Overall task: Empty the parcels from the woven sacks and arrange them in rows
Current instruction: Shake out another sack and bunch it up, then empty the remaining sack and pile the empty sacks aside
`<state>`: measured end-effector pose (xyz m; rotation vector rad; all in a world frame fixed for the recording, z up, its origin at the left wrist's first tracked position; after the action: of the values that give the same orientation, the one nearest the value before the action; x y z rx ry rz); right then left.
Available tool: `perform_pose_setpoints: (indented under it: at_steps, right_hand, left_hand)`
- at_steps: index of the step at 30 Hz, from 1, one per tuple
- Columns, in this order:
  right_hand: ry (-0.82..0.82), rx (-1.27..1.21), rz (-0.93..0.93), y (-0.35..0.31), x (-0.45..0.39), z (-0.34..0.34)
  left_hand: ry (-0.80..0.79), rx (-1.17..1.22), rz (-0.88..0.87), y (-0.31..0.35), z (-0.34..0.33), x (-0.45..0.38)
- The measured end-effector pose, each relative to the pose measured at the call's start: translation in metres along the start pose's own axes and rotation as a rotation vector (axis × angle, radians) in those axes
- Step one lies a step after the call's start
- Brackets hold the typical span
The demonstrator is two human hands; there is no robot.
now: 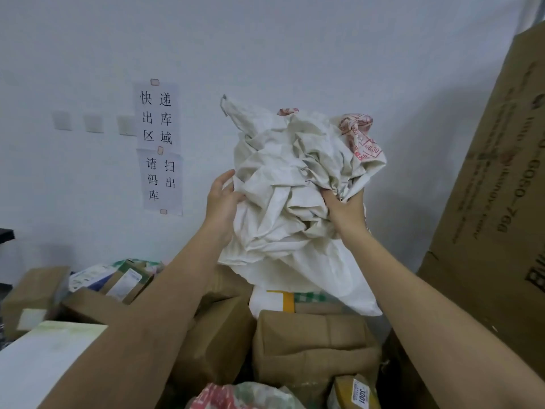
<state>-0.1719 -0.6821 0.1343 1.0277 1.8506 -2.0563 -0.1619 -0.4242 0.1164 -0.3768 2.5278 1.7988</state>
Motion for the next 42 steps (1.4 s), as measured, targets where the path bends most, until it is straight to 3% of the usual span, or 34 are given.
perform_pose_setpoints:
  at_steps: [4,7,11,12,14,17,22,29,34,37,42]
  right_hand:
    - [-0.037,-0.046,-0.054,0.017,-0.013,0.000]
    - [-0.243,-0.024,-0.181,0.047,-0.008,-0.019]
    - [-0.535,0.415,-0.441,0.118,0.020,-0.039]
    - [-0.563,0.557,-0.442,0.135,0.027,-0.040]
    - [-0.461,0.695,-0.363,0.152,0.036,-0.039]
    - [-0.313,0.564,-0.233,0.153,0.050,-0.044]
    - [-0.605,0.401,-0.258,0.153,0.086,-0.074]
    - [-0.722,0.380,-0.228,0.138,0.148,-0.072]
    - [-0.958,0.365,-0.230,0.135,0.235,-0.068]
    - [-1.101,0.375,-0.199,0.141,0.287,-0.065]
    - [-1.158,0.358,-0.153,0.150,0.354,-0.054]
  left_hand:
    - [-0.021,-0.065,0.021,-0.018,0.003,-0.019]
    - [0.002,-0.257,0.081,-0.044,0.017,-0.031]
    - [0.192,-0.531,0.199,-0.088,0.062,-0.030]
    - [0.221,-0.556,0.209,-0.096,0.071,-0.026]
    - [0.208,-0.591,0.193,-0.106,0.078,-0.017]
    - [0.137,-0.712,0.131,-0.112,0.075,-0.003]
    - [0.053,-0.854,0.076,-0.126,0.074,0.002]
    - [0.003,-1.037,-0.090,-0.136,0.073,0.050]
    - [-0.159,-1.029,-0.100,-0.175,0.083,0.115]
    - [-0.248,-1.057,0.010,-0.205,0.101,0.157]
    - [-0.244,-1.040,0.070,-0.225,0.133,0.225]
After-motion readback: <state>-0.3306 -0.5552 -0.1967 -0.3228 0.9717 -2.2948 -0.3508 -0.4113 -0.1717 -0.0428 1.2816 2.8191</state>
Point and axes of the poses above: each hand's wrist, its own x-axis away from the middle knuckle, its own z-axis out of the back of the hand, y = z × x, the point moved 8 cm from there along -x, towards the middle knuckle, and after that the axes turned 7 degrees about z, right-handed, at the moved point
